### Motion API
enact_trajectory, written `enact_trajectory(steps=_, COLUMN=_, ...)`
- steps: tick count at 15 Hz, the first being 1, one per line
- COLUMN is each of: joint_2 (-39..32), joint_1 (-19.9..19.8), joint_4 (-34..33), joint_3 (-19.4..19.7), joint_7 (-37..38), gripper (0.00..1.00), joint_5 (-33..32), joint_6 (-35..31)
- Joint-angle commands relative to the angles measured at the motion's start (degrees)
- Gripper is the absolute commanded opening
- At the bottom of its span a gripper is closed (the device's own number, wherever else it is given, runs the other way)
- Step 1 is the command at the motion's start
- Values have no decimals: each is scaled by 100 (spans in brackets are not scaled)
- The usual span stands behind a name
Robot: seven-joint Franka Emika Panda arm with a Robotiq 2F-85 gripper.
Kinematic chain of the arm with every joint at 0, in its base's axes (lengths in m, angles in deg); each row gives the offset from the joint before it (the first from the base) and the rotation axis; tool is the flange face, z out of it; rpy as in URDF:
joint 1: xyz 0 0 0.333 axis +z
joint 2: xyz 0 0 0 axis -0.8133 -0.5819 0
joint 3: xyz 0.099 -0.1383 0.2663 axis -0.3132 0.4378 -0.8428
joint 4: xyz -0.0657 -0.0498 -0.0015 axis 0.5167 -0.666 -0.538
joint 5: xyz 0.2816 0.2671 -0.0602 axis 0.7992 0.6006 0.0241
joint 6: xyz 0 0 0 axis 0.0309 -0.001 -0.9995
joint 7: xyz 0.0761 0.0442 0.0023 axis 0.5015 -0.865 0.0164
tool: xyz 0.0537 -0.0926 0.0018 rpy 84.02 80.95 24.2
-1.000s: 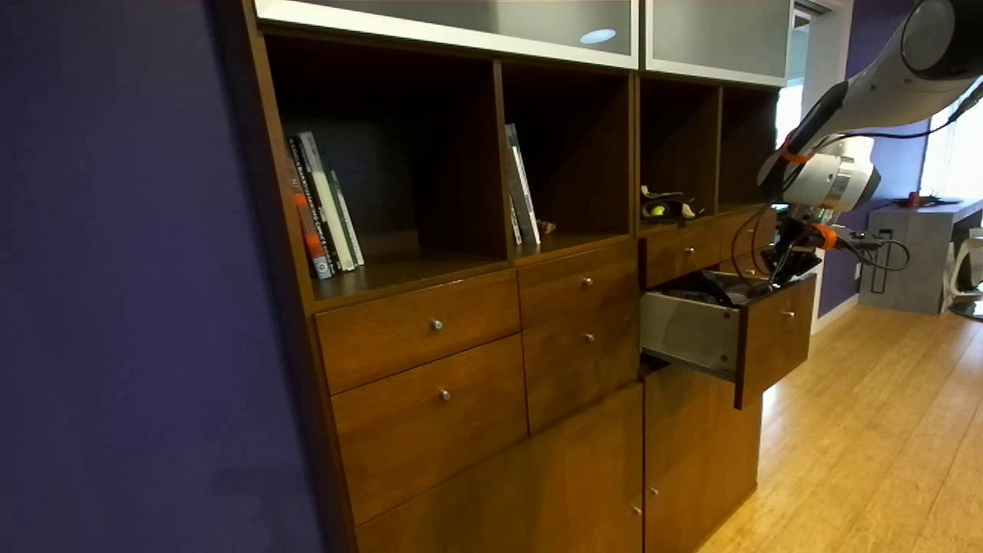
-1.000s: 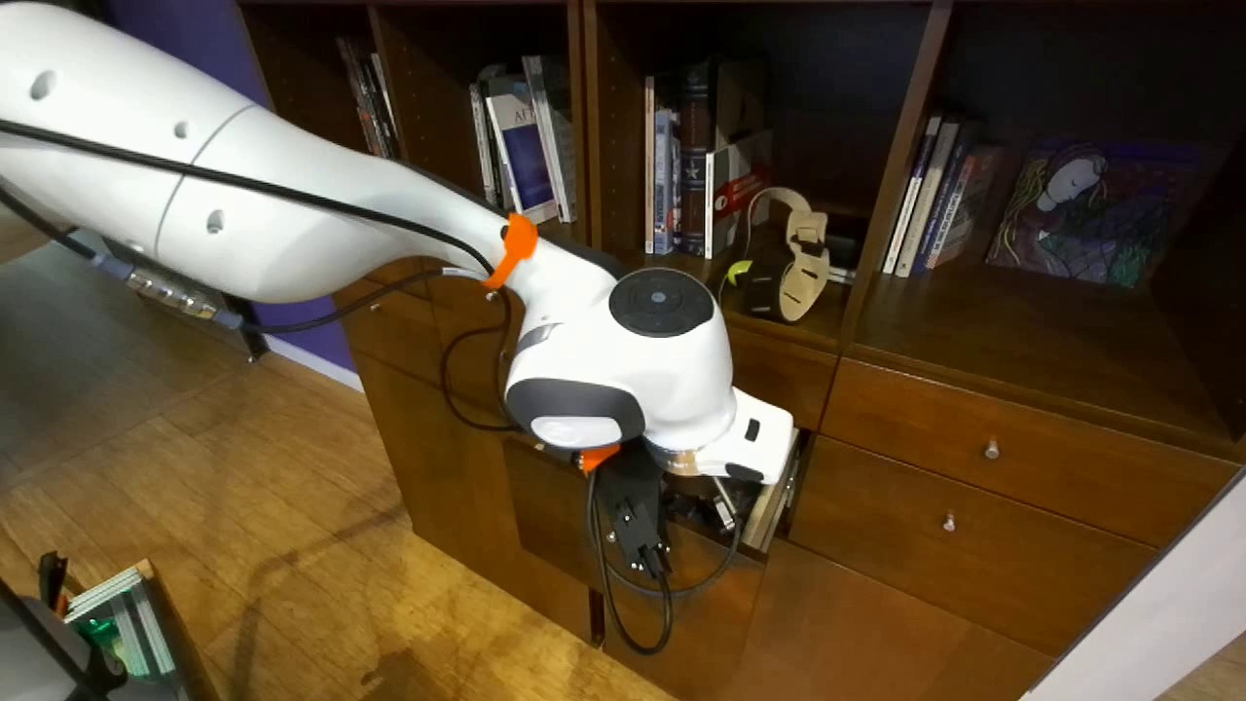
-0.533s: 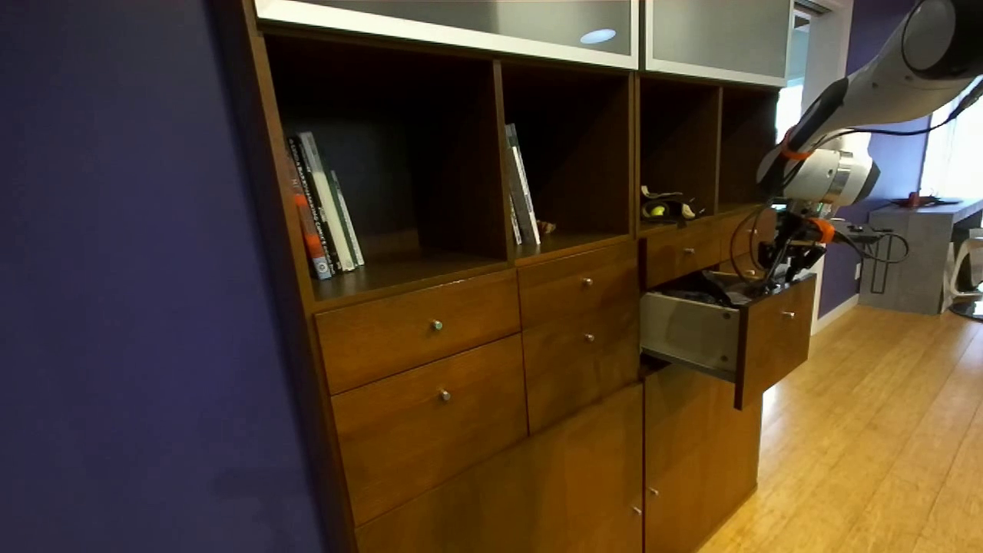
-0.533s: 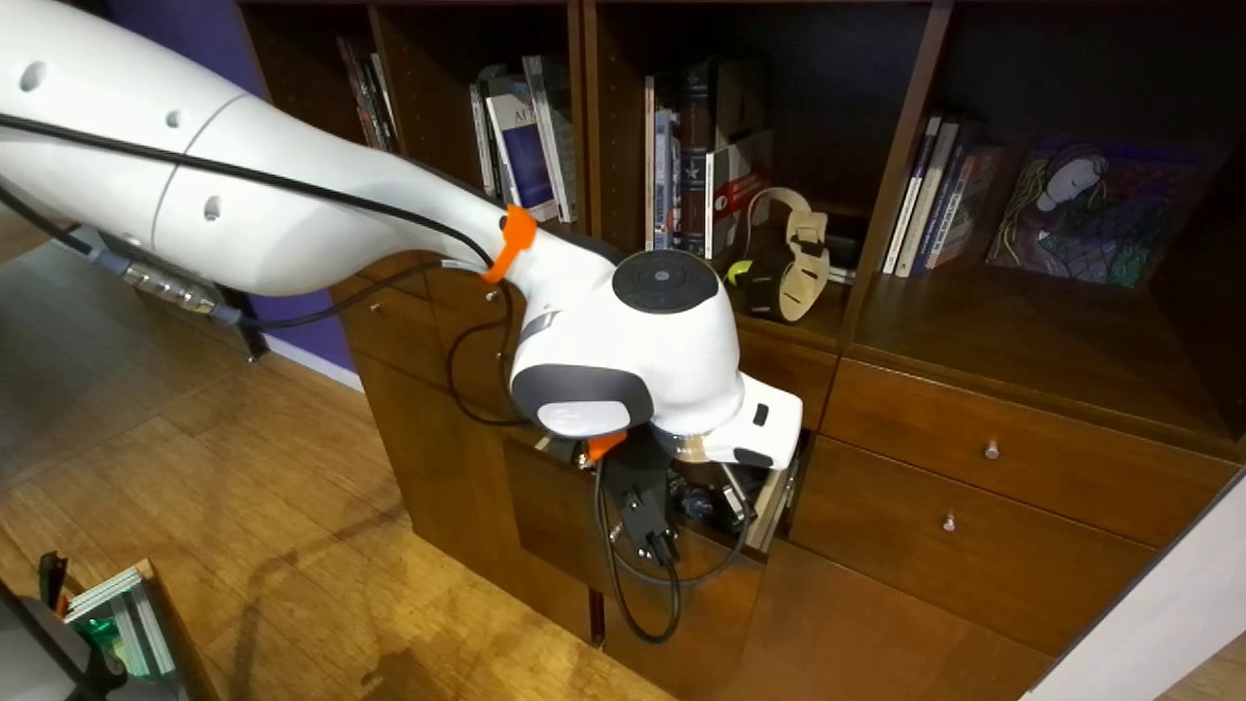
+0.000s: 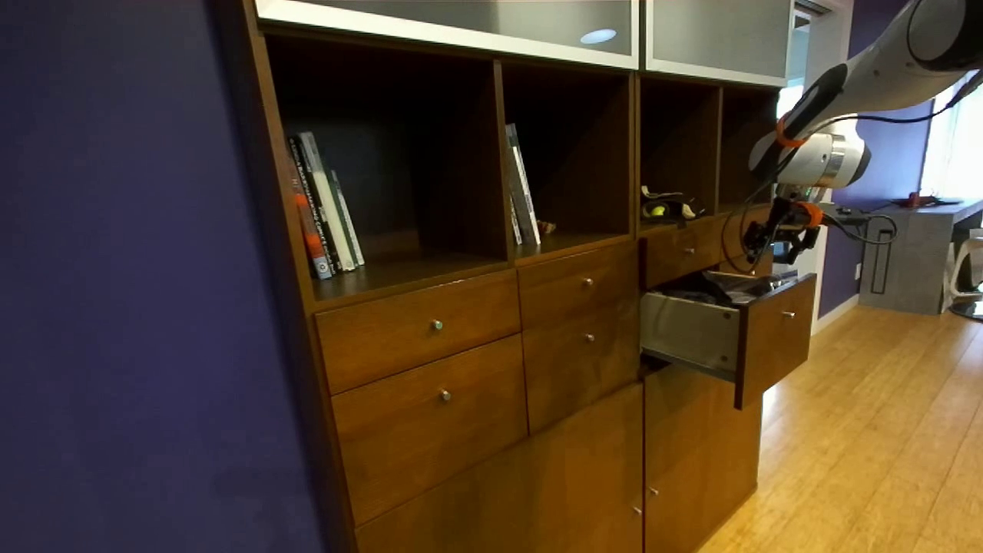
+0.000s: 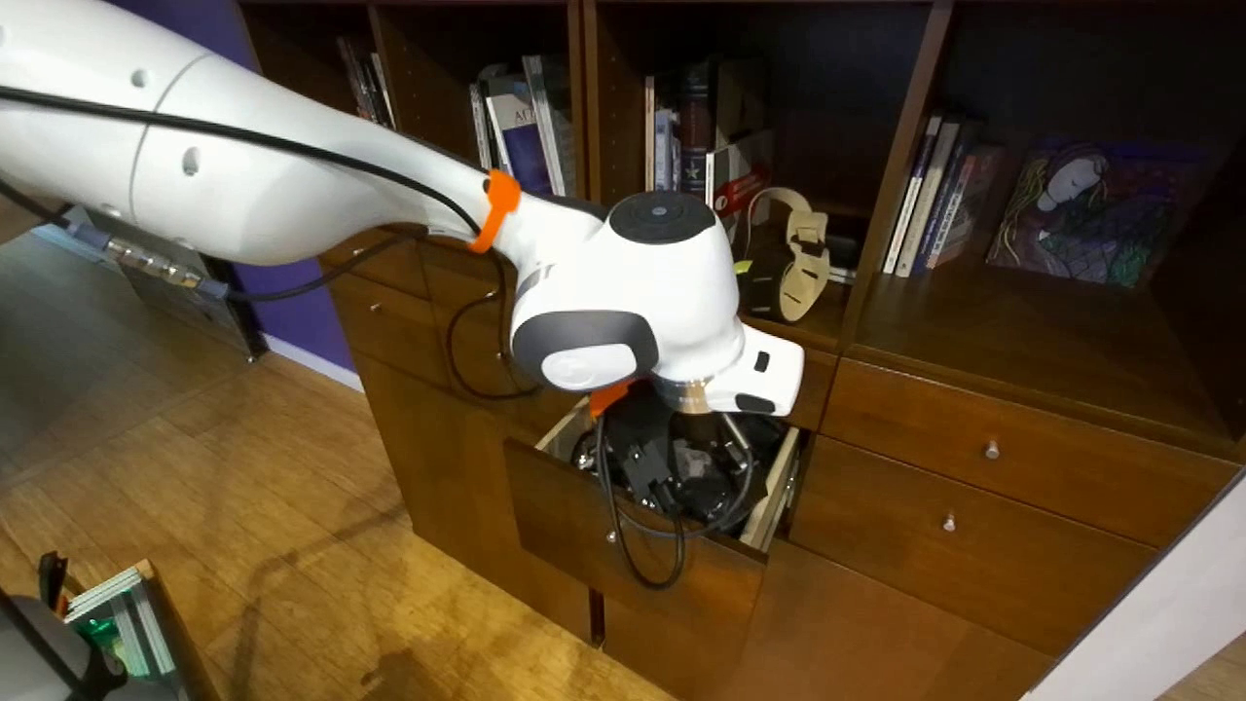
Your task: Put the clear plastic in the open drawer.
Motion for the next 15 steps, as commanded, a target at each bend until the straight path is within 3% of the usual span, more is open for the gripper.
enact_trajectory(steps=1, joint_2=160, joint_1=116, joint_4=-91, joint_3=90, joint_7=606, gripper=100, joint_5=-589, joint_6=488)
enact_trajectory(steps=6, joint_2=73, joint_1=94, joint_4=-261, joint_3=-45, joint_7=720, gripper=100, joint_5=-397, joint_6=875)
enact_trajectory(steps=7, joint_2=28, joint_1=120, joint_4=-266, joint_3=-20, joint_7=804, gripper=76, joint_5=-461, joint_6=769)
enact_trajectory(steps=9, joint_2=-45, joint_1=124, joint_4=-256, joint_3=-5, joint_7=854, gripper=68, joint_5=-480, joint_6=579)
enact_trajectory(steps=15, joint_2=-203, joint_1=142, joint_4=-211, joint_3=38, joint_7=1006, gripper=24, joint_5=-599, joint_6=303)
